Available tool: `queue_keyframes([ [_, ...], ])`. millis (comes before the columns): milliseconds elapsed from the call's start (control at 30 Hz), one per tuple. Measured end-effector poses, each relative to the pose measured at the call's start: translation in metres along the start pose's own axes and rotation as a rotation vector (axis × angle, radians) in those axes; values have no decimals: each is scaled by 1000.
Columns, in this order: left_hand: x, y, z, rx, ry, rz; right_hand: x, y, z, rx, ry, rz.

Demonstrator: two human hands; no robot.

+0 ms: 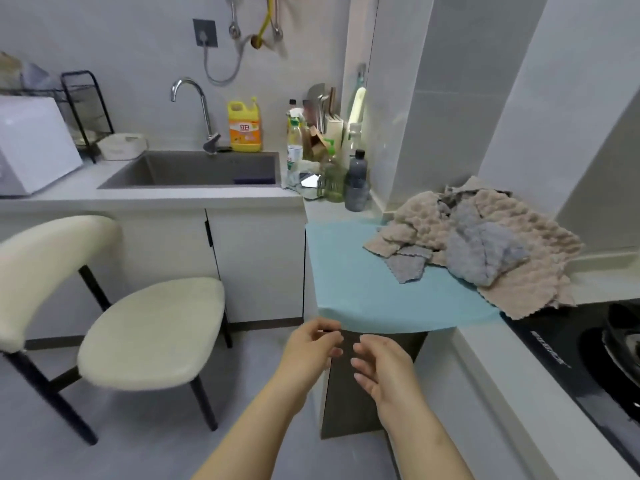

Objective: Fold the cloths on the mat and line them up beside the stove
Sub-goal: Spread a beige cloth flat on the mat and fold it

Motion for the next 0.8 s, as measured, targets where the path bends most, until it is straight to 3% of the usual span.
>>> queue_keyframes([
  [433,19,-242,-64,-22,-42,82,24,-225,102,-51,-27,-225],
  [800,103,-386,-78,3,-218,452,-27,-314,126,-141,-49,-699],
])
Point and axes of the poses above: each hand's wrist, its own y-axis away from the middle knuckle, its own x-axis out of the palm, z = x × y, the point moved 8 cm from there along -y, towards the middle knuckle, and after that the axes turned 6 degrees about y, right-handed, at the moved point
